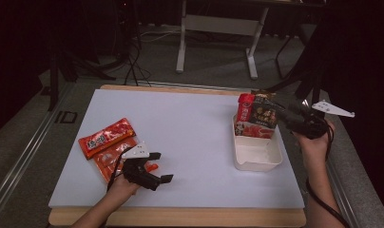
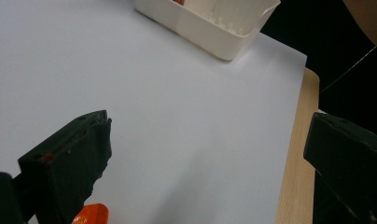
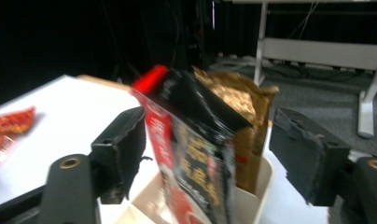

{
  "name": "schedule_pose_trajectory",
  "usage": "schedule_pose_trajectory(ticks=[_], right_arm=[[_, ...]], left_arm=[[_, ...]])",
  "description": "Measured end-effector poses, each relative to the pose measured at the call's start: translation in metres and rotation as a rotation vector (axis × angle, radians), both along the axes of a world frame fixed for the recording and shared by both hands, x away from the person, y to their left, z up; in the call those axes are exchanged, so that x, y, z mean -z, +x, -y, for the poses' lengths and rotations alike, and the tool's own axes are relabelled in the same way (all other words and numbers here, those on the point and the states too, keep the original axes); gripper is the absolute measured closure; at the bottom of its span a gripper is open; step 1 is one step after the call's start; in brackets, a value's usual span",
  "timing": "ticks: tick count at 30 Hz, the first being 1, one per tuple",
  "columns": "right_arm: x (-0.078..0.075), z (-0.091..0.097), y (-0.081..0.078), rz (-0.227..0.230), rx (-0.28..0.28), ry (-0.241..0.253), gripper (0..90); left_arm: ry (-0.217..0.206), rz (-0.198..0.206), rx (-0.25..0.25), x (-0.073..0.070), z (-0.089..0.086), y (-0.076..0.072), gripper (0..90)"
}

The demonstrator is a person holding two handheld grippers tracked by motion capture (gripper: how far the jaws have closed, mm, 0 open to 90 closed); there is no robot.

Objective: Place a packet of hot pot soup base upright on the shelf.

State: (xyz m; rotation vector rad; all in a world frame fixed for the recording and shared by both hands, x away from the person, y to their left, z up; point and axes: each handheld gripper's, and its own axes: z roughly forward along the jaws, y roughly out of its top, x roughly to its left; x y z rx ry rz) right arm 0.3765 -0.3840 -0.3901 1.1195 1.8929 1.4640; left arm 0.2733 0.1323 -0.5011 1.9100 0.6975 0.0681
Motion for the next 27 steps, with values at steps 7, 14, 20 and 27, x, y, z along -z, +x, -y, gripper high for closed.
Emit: schedule_pose_trajectory(ticks=[7,14,20,27], right_arm=[[-0.006,-0.019,-0.027,0.029,-0.060,0.035,13.4],[0.002,-0.051,-0.044,0.002,-0.138,0.054,13.6],[0.015,-0.081,-0.061,-0.020,-0.257,0.038,14.2],[0.020,-0.096,-0.078,-0.010,-0.309,0.025,14.3]], left_arm=[[0.007,-0.012,0.001,0.001,0.001,0.001,1.0],[0.003,-0.014,-0.012,-0.002,-0.003,0.002,4.0],[0.017,0.001,-0.010,-0.007,-0.006,0.000,5.6],[0.029,0.039,-0.033,-0.014,-0.016,-0.004,11.6]])
